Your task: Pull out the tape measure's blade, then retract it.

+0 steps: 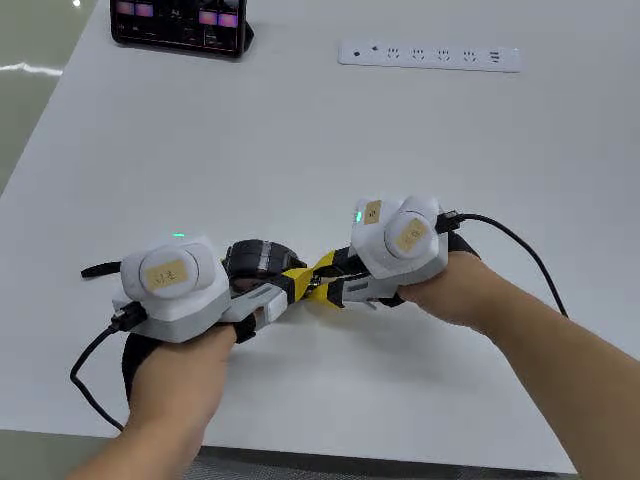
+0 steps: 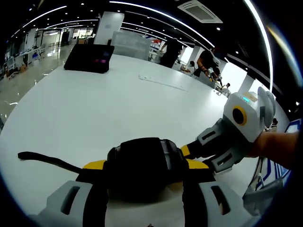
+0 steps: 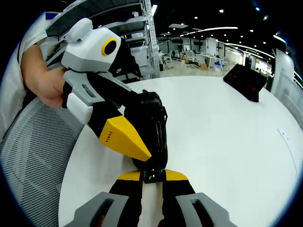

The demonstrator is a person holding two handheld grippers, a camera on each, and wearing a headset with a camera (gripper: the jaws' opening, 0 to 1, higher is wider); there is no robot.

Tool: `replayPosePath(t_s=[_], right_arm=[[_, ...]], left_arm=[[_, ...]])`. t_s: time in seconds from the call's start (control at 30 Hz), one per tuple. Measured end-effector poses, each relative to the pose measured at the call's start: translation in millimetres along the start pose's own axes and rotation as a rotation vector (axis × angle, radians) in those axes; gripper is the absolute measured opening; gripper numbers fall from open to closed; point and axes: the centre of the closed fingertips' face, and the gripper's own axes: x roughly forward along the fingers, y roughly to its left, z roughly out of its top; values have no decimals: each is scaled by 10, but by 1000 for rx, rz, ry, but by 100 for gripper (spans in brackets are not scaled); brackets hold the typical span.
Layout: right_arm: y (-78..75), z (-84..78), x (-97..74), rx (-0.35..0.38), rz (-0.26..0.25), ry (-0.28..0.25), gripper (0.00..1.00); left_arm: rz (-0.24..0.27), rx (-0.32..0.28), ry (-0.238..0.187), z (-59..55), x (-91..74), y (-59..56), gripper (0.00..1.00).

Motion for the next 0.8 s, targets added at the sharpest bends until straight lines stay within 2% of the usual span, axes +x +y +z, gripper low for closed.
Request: replayPosePath(t_s=[0.1,0.17,0.27,0.63,0.73,0.8], right_arm=[[7,2,-1,4,-3,2,14],[14,1,-3,23,-2,1,18],[14,-10,-15,23,-10,6,21],[38,13,-51,27,-17,1,23],[60,6,-97,20,-30,9,26],[79,23,-135,31,-38,-6,29]], left_arm=[[-6,9,0,2,-3,-3,60],[-5,15,-1,2,-8,-7,60],[-2,46,-9,24,-16,-1,60],[-14,53,-13,37,-45,2,58],[-18,57,-20,49,-83,3,57],[-25,70,-24,55,-119,-2,56]])
